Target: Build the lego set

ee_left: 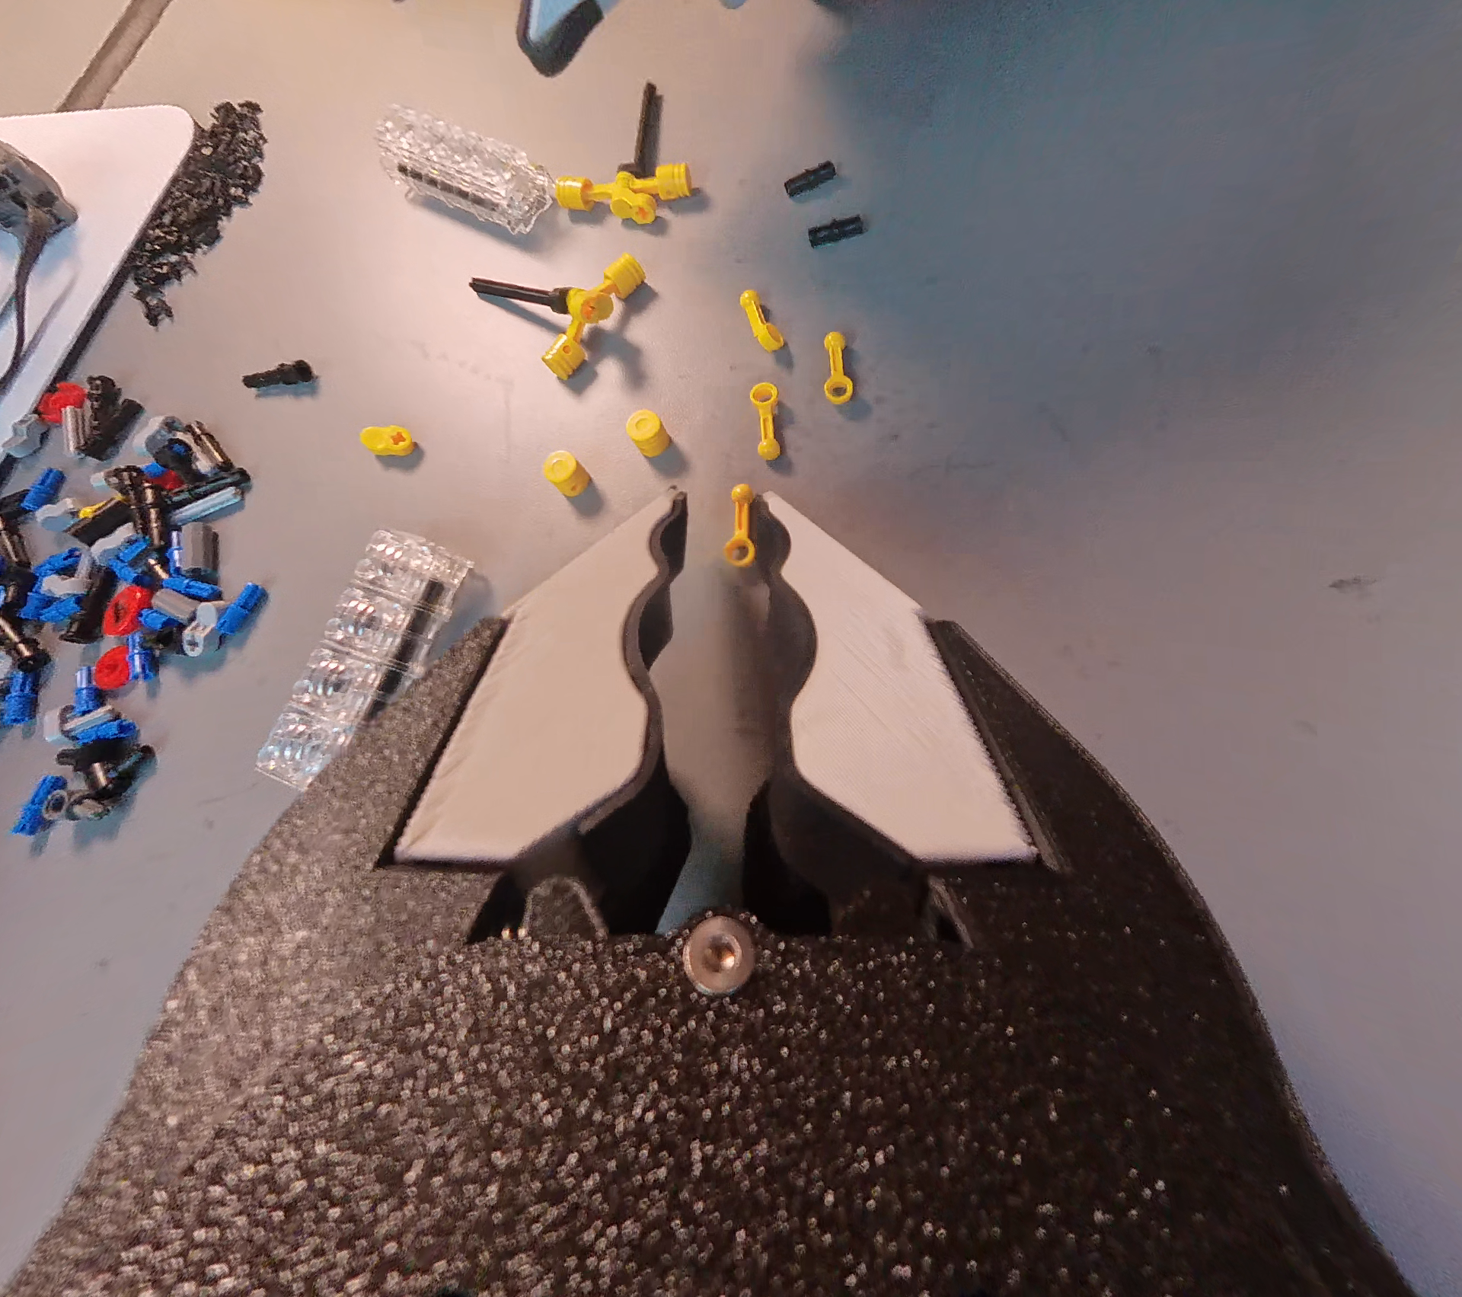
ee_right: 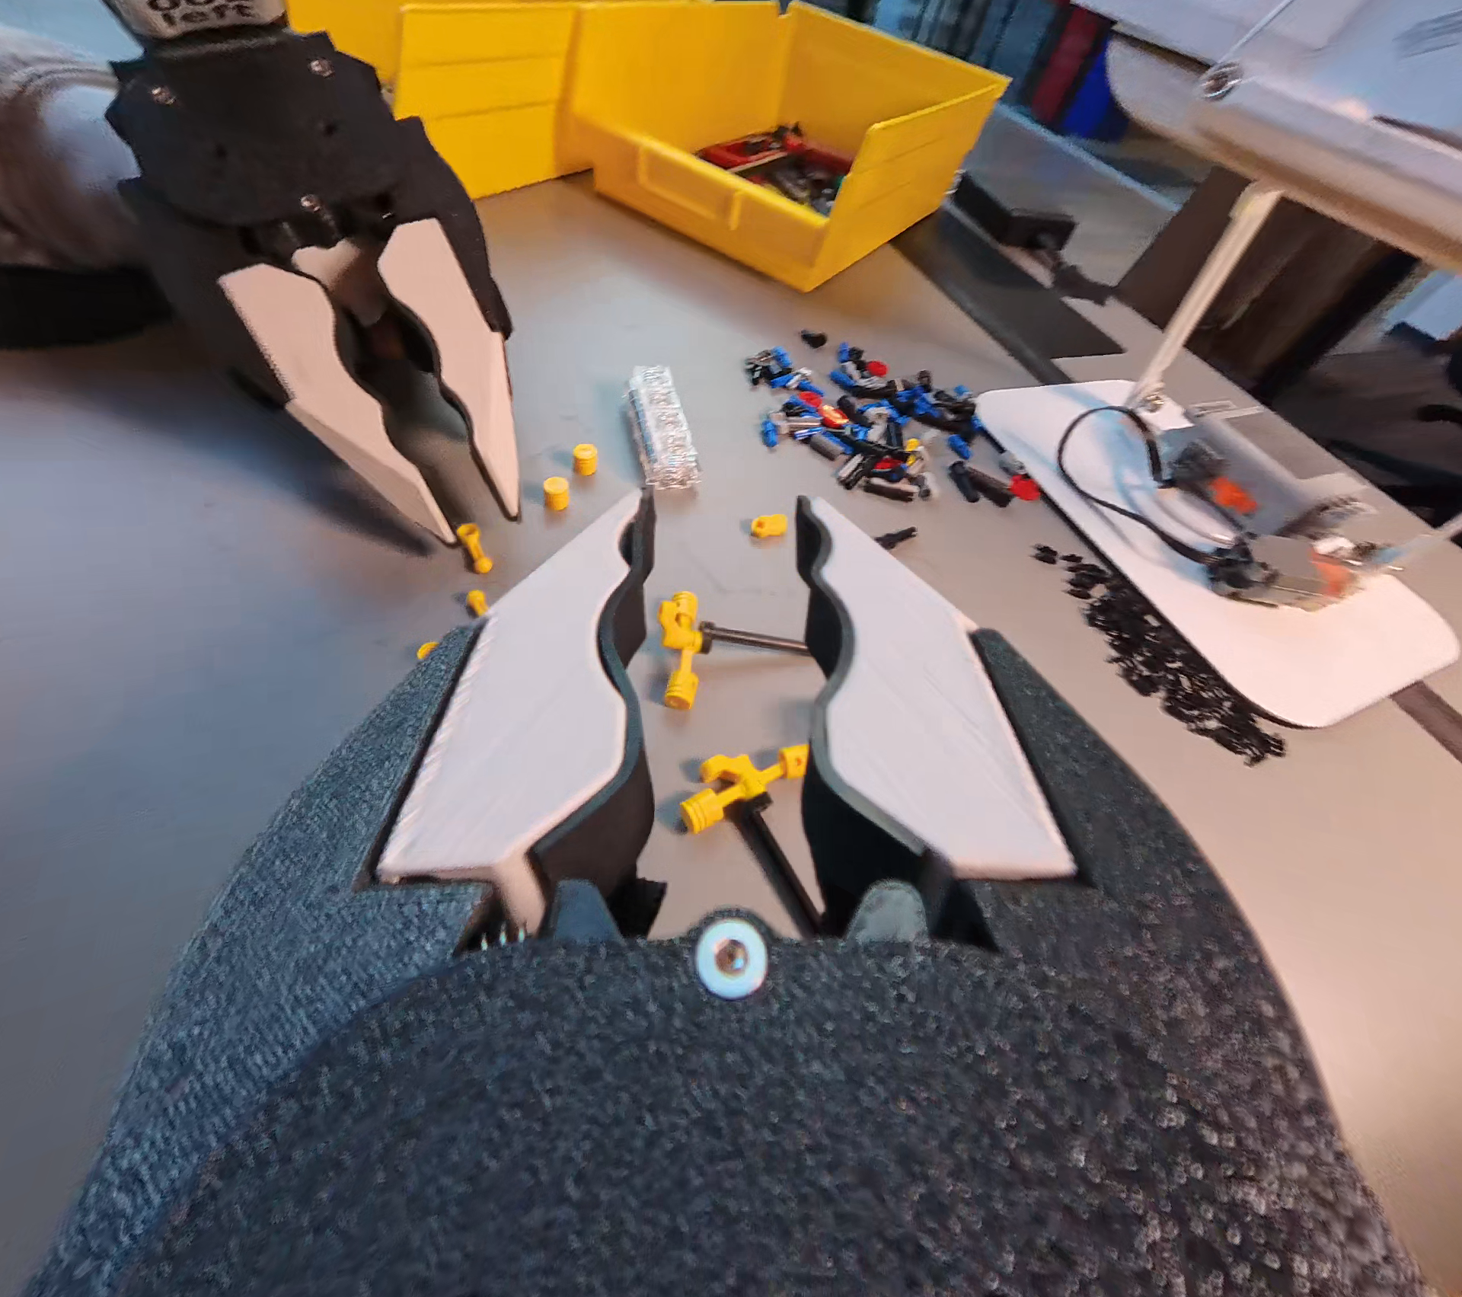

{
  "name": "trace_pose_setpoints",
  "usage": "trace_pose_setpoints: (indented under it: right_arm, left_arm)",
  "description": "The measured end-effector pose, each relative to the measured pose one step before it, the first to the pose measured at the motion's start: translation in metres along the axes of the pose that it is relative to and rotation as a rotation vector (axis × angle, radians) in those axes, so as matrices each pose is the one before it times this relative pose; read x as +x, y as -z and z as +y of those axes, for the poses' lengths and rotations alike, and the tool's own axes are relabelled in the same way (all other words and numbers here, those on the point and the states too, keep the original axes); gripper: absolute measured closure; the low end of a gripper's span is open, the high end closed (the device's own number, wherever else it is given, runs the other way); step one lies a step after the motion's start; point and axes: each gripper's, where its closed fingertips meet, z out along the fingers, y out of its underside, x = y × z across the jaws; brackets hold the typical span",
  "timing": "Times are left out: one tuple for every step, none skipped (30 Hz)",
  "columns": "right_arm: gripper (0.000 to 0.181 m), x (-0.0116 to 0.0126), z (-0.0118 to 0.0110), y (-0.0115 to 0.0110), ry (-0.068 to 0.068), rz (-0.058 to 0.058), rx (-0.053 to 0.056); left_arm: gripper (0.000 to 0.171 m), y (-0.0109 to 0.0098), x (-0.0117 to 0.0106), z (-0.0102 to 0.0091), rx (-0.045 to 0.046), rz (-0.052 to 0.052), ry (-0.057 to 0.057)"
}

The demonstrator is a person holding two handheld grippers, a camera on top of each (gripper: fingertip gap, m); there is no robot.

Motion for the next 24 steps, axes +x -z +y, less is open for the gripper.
trace_pose_setpoints:
  right_arm:
    - [0.139, 0.00338, -0.0021, 0.00232, -0.0005, 0.0272, 0.017]
    - [0.134, 0.00176, -0.00177, 0.00188, 0.0062, 0.0205, 0.0141]
    - [0.133, 0.00092, -0.00137, 0.00148, 0.0094, 0.0166, 0.0112]
    - [0.133, -0.00034, -0.00075, 0.00085, 0.0106, 0.0079, 0.006]
    - [0.133, -0.00034, -0.00009, 0.0003, 0.0083, 0.0067, 0.0018]
    - [0.134, -0.00055, 0.00005, -0.00001, 0.0066, 0.0023, -0.0006]
    - [0.137, -0.00091, 0.0003, -0.00024, 0.0055, -0.0009, -0.002]
    - [0.14, 0.00006, 0.00024, -0.00028, 0.0036, 0.0041, -0.0016]
    - [0.143, 0.0004, 0.00002, 0.0, 0.0033, 0.008, 0.0003]
    - [0.146, 0.00065, -0.00015, 0.00021, 0.0054, 0.0116, 0.0019]
    - [0.149, 0.00097, -0.00043, 0.00042, 0.0087, 0.0162, 0.0031]
    - [0.15, -0.00014, -0.00052, 0.0005, 0.0128, 0.0122, 0.0042]
    - [0.15, -0.00032, -0.00041, 0.00056, 0.0149, 0.0123, 0.0039]
    - [0.15, -0.00028, -0.00054, 0.00045, 0.0165, 0.0132, 0.0037]
    - [0.15, -0.00118, -0.00041, 0.0004, 0.0178, 0.0077, 0.0023]
    - [0.15, -0.00055, -0.00008, 0.00019, 0.015, 0.0099, 0.0013]
    - [0.149, 0.00008, -0.00033, 0.00037, 0.0113, 0.0129, 0.0028]
    - [0.149, 0.00065, -0.00089, 0.00063, 0.0092, 0.0147, 0.0054]
    - [0.149, 0.00151, -0.0012, 0.00093, 0.0029, 0.0163, 0.0081]
    - [0.148, 0.00314, -0.00116, 0.00119, -0.0056, 0.0225, 0.009]
    - [0.147, 0.00304, -0.00157, 0.00139, -0.011, 0.0181, 0.0092]
    - [0.144, 0.00264, -0.00181, 0.0013, -0.0172, 0.0119, 0.0085]
    - [0.141, 0.00278, -0.00179, 0.00101, -0.0231, 0.0093, 0.008]
    - [0.138, 0.00297, -0.00123, 0.00065, -0.0226, 0.0077, 0.0072]
  left_arm:
    - [0.153, 0.002, -0.0015, -0.00293, 0.02079, -0.0017, 0.0119]
    - [0.152, 0.00173, -0.00109, -0.00195, 0.01457, 0.003, 0.013]
    - [0.15, 0.00107, -0.00027, -0.00107, 0.00826, 0.0048, 0.0097]
    - [0.15, 0.00038, 0.00009, -0.00022, 0.00222, 0.0031, 0.0028]
    - [0.15, -0.00044, 0.0007, 0.00081, -0.00542, 0.0018, -0.0037]
    - [0.151, -0.00125, 0.00127, 0.00208, -0.01358, 0.0028, -0.0075]
    - [0.151, -0.00161, 0.00156, 0.00238, -0.01683, 0.0038, -0.01]
    - [0.151, -0.00167, 0.00154, 0.00214, -0.01534, 0.0034, -0.0104]
    - [0.152, -0.00127, 0.00093, 0.00164, -0.01279, 0.0014, -0.0077]
    - [0.154, -0.00095, 0.00037, 0.00116, -0.00881, 0.0, -0.0033]
    - [0.154, -0.00054, -0.00009, 0.00058, -0.00528, 0.0005, 0.0007]
    - [0.155, -0.00035, -0.00042, 0.00036, -0.00293, -0.0003, 0.0034]
    - [0.155, -0.00015, -0.00086, 0.00022, -0.00152, -0.0018, 0.0048]
    - [0.156, -0.00006, -0.00103, 0.00032, -0.00121, -0.0015, 0.0055]
    - [0.156, 0.0, -0.00131, 0.00007, -0.00033, -0.0019, 0.0048]
    - [0.157, 0.00008, -0.00187, -0.00002, 0.00175, -0.0046, 0.0034]
    - [0.157, 0.0006, -0.00236, -0.0008, 0.00765, -0.0057, 0.0046]
    - [0.157, 0.00135, -0.00269, -0.00228, 0.01773, -0.0058, 0.0075]
    - [0.157, 0.00224, -0.00359, -0.00367, 0.02763, -0.0079, 0.0103]
    - [0.156, 0.0032, -0.00351, -0.00492, 0.03643, -0.0068, 0.0124]
    - [0.157, 0.00427, -0.00379, -0.00622, 0.04479, -0.0086, 0.0166]
    - [0.156, 0.00476, -0.00417, -0.00663, 0.0481, -0.0121, 0.0204]
    - [0.155, 0.00512, -0.00376, -0.00668, 0.04844, -0.0136, 0.0203]
    - [0.152, 0.00502, -0.00438, -0.00698, 0.05002, -0.0206, 0.0195]
